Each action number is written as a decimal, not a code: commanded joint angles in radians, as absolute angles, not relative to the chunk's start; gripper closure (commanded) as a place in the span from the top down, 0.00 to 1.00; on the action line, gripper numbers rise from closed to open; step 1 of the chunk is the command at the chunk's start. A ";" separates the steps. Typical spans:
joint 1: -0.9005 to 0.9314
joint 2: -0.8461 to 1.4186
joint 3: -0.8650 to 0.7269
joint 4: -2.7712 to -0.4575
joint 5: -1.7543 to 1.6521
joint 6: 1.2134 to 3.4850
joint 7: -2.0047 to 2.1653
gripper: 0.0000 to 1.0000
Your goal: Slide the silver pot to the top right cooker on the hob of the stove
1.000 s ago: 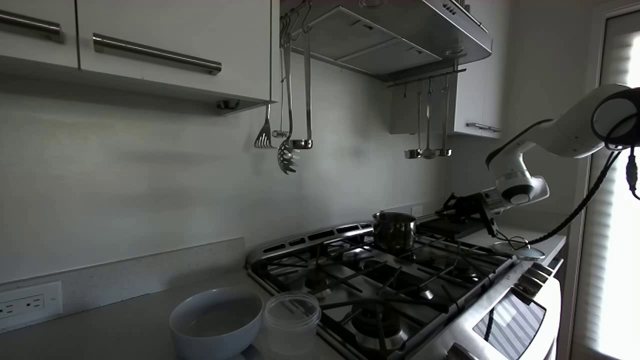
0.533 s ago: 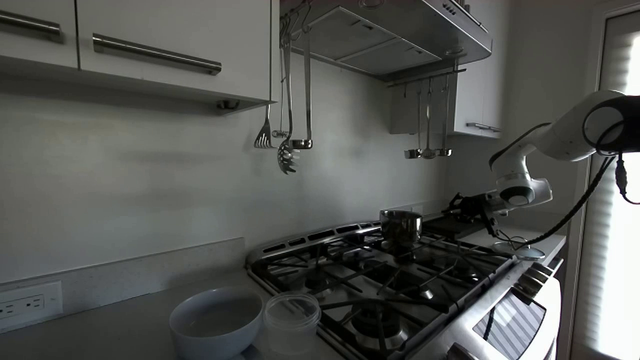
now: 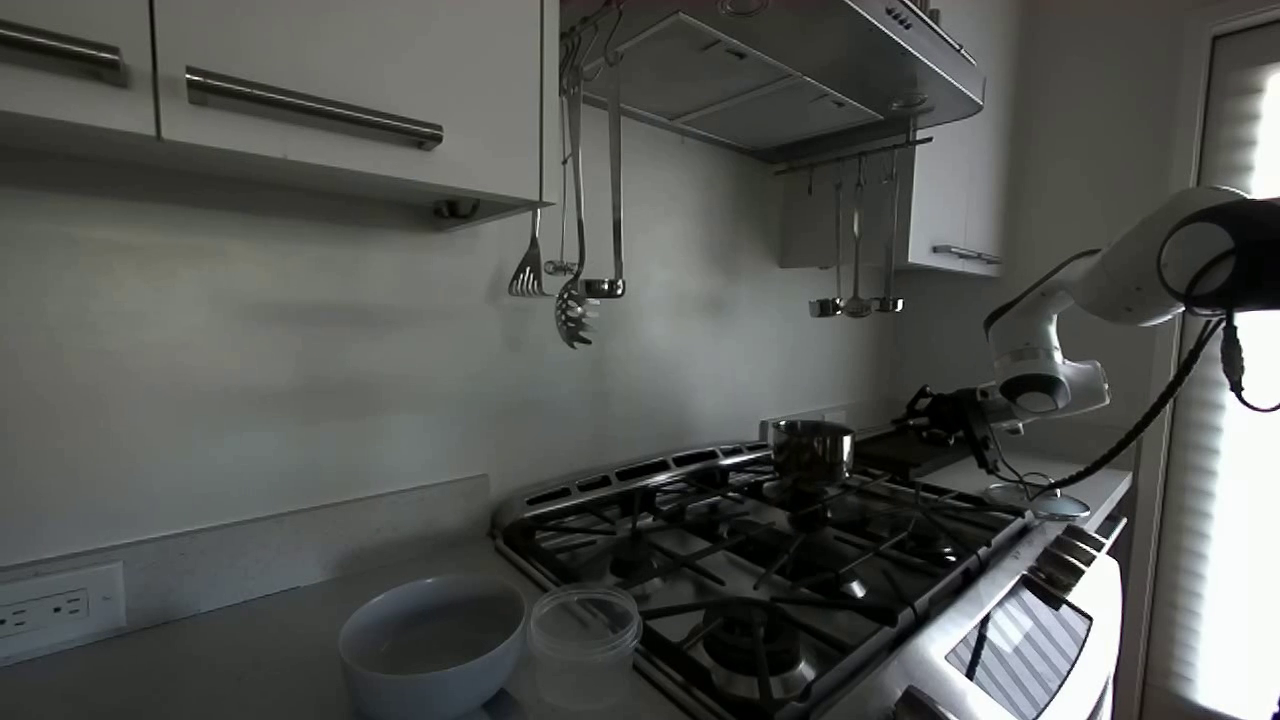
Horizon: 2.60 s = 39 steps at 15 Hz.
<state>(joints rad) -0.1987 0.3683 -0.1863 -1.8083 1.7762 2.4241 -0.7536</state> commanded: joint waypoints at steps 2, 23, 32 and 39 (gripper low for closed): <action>-0.202 0.380 -0.199 -1.799 1.823 2.461 -0.777 0.03; -0.248 0.232 -0.242 -1.882 1.110 2.329 -0.494 1.00; -0.241 0.065 -0.246 -1.899 0.667 2.211 -0.232 1.00; -0.239 -0.036 -0.242 -1.870 0.452 2.021 -0.171 1.00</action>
<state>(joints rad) -0.2379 0.0133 -0.2448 -1.8596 0.5292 2.0906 -0.1894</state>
